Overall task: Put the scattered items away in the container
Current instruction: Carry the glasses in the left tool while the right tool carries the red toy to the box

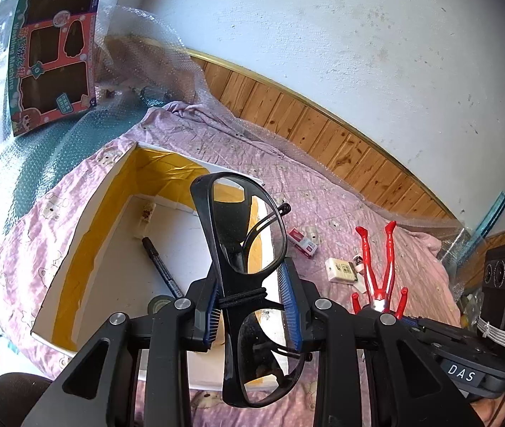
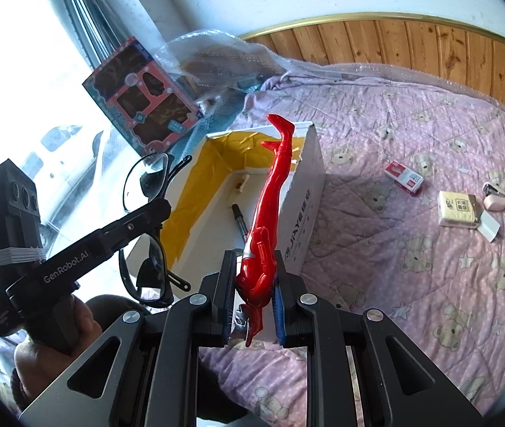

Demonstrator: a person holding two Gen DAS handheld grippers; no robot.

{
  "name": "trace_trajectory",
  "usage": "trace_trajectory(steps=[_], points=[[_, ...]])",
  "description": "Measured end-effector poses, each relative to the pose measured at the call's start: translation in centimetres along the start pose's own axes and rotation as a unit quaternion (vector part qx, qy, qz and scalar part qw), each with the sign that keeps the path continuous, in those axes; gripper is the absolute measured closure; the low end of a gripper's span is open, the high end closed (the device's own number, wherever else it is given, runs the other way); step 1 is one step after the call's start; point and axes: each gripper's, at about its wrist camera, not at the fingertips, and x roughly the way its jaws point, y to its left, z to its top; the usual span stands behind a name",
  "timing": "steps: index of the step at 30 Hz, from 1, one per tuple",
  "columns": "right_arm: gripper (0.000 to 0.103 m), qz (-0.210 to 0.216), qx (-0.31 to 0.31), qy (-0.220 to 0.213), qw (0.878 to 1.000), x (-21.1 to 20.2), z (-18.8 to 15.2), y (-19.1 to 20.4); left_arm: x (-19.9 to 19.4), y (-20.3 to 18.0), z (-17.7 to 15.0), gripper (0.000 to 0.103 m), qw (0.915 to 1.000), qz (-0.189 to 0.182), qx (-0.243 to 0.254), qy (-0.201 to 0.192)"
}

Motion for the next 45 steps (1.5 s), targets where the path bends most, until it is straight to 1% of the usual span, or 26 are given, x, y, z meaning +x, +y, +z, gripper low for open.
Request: trace_trajectory(steps=[14,23,30,37,41,45], points=[[0.084,0.011,-0.023,0.008,1.000,1.8,2.2,2.0,0.8,2.6,0.9,0.071,0.9997,0.018,-0.018,0.002],[0.084,0.017,-0.039,0.019,0.999,3.7,3.7,3.1,0.8,5.7,1.9,0.071,0.9982,0.045,-0.039,-0.002],[0.084,0.022,-0.050,0.034,0.998,5.8,4.9,3.7,1.1,7.7,3.0,0.071,0.9970,0.064,-0.043,0.000],[0.084,0.031,-0.039,0.057,0.997,8.3,5.9,3.3,3.7,7.3,4.6,0.071,0.9979,0.033,-0.049,0.028],[0.084,0.031,-0.041,0.066,0.996,9.5,6.1,3.3,5.9,6.8,5.8,0.071,0.9977,0.029,-0.043,0.043],[0.084,0.024,-0.042,0.081,0.996,11.1,6.5,2.8,8.4,6.9,6.5,0.071,0.9965,0.023,-0.042,0.068]])
